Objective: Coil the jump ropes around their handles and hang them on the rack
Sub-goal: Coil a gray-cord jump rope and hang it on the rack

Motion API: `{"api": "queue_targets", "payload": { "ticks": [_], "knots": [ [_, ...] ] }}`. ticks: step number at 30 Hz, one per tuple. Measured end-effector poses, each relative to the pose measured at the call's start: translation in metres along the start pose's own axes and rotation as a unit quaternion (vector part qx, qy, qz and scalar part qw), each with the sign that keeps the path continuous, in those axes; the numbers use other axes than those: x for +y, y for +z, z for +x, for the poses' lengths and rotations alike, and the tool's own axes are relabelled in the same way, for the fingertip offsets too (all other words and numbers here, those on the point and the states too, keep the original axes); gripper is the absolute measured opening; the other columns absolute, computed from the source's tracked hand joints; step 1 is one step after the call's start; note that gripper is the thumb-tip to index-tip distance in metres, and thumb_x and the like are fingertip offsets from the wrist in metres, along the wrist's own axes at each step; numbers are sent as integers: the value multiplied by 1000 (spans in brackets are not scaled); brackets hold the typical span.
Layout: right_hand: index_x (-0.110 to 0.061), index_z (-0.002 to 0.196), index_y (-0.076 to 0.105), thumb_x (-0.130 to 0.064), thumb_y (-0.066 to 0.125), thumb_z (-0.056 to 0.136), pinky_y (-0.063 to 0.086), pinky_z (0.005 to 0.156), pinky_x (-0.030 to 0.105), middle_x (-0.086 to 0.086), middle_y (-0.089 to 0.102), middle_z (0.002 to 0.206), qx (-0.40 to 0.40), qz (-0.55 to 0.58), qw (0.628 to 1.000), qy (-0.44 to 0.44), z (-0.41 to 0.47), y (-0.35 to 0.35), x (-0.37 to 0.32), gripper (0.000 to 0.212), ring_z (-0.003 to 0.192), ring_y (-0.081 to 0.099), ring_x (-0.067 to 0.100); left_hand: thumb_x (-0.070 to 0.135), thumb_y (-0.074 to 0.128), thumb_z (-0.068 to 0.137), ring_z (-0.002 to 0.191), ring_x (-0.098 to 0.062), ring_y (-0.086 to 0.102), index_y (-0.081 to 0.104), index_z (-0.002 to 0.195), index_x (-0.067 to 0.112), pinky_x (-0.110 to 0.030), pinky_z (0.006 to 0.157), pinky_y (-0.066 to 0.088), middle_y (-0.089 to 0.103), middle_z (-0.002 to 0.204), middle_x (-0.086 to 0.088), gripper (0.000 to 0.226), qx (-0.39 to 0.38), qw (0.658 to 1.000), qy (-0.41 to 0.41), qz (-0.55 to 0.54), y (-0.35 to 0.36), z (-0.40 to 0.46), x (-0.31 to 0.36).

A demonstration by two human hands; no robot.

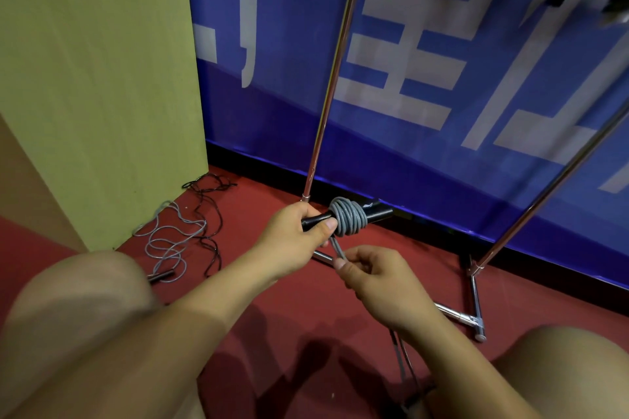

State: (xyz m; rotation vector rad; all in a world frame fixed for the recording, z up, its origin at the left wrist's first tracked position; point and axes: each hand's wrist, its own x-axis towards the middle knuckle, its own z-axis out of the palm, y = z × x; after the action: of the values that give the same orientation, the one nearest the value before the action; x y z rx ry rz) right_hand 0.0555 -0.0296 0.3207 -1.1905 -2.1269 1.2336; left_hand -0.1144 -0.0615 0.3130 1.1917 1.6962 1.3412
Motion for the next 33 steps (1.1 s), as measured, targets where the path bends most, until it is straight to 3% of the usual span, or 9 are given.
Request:
{"api": "queue_targets", "payload": {
  "ticks": [9, 19, 23, 27, 33],
  "knots": [
    [-26, 73, 63, -31, 62, 94, 36, 55, 28, -8, 51, 58, -9, -44, 999, -11, -2, -2, 1, 22, 53, 42, 7, 42, 70, 86, 75, -16, 63, 56, 81, 28, -36, 69, 50, 66, 76, 9, 20, 63, 975, 19, 213, -7, 6, -5],
    [-21, 79, 68, -32, 72, 85, 32, 48, 16, -18, 51, 49, 56, -105, 993, -20, -5, -19, 0, 13, 47, 42, 2, 45, 69, 87, 71, -19, 60, 51, 80, 27, -32, 58, 36, 59, 64, 9, 27, 78, 945, 18, 318, -16, 8, -6],
    [-25, 74, 68, -34, 72, 85, 40, 56, 23, -18, 59, 55, 97, -103, 990, -15, -7, -28, -1, 15, 52, 48, 0, 48, 67, 86, 81, -21, 64, 55, 87, 31, -35, 68, 49, 68, 76, 10, 22, 50, 943, 31, 328, -15, 7, -12],
    [-26, 73, 69, -37, 71, 87, 42, 58, 25, -20, 59, 57, 148, -111, 982, -38, -8, -34, -3, 18, 56, 52, 1, 46, 65, 88, 84, -19, 65, 57, 88, 33, -36, 72, 50, 70, 81, 11, 15, 35, 948, 35, 316, -15, 6, -10],
    [-29, 88, 69, -56, 53, 88, 52, 62, 39, -8, 65, 72, 222, -259, 934, -110, -12, -38, 0, 32, 71, 62, 17, 44, 67, 88, 80, -17, 63, 60, 87, 33, -33, 69, 48, 67, 79, 12, 13, 17, 950, 41, 308, -9, 3, -8]
  ]
}}
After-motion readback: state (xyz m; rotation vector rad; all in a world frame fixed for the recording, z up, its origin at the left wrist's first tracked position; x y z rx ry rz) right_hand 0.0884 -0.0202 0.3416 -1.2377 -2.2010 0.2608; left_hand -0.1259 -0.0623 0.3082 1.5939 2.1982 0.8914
